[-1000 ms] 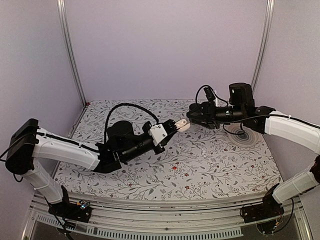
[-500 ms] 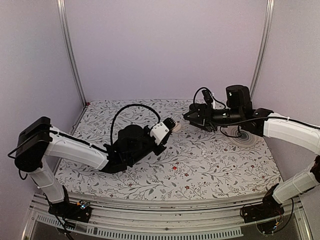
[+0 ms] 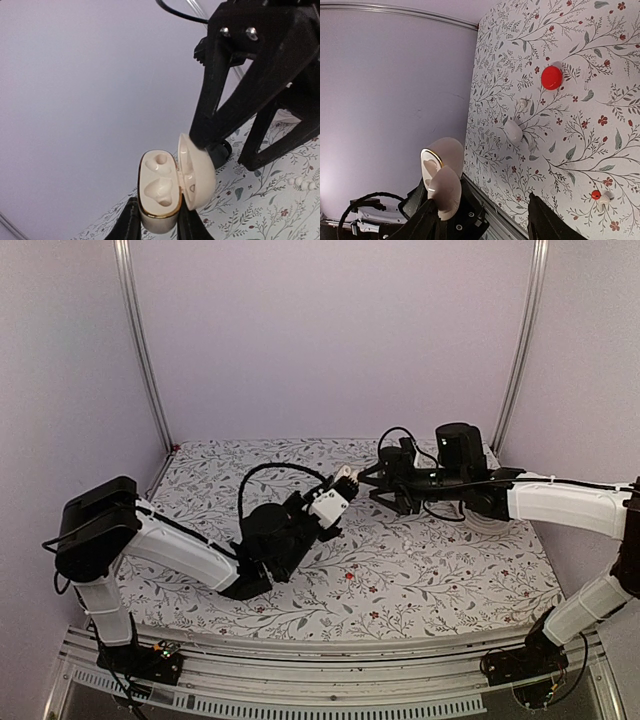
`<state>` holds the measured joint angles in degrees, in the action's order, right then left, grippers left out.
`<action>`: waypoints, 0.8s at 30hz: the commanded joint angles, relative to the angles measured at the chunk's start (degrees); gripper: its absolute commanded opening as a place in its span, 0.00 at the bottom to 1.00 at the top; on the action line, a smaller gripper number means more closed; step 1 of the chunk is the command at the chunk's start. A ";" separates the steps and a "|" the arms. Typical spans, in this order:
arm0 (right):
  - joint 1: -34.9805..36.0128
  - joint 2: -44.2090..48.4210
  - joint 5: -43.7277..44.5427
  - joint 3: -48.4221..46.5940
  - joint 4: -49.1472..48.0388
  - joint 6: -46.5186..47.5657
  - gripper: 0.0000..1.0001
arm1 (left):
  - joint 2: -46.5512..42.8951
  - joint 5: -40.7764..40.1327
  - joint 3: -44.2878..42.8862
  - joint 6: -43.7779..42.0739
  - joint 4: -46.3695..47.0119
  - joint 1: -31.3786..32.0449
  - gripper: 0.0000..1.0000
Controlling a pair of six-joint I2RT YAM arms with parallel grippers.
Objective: Insert the wireless bluetooth earbuds into the charging case
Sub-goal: Pass from the left arm to the right
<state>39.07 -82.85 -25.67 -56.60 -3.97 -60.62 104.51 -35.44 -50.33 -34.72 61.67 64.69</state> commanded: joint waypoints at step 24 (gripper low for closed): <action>2.05 -4.37 1.41 -0.32 -6.05 -2.04 0.43 | 15.55 -7.88 -4.58 -37.65 37.01 3.50 0.00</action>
<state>40.40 -85.97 -23.73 -55.61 -8.62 -63.18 118.96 -42.98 -53.34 -69.78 83.61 67.09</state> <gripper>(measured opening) 0.512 0.215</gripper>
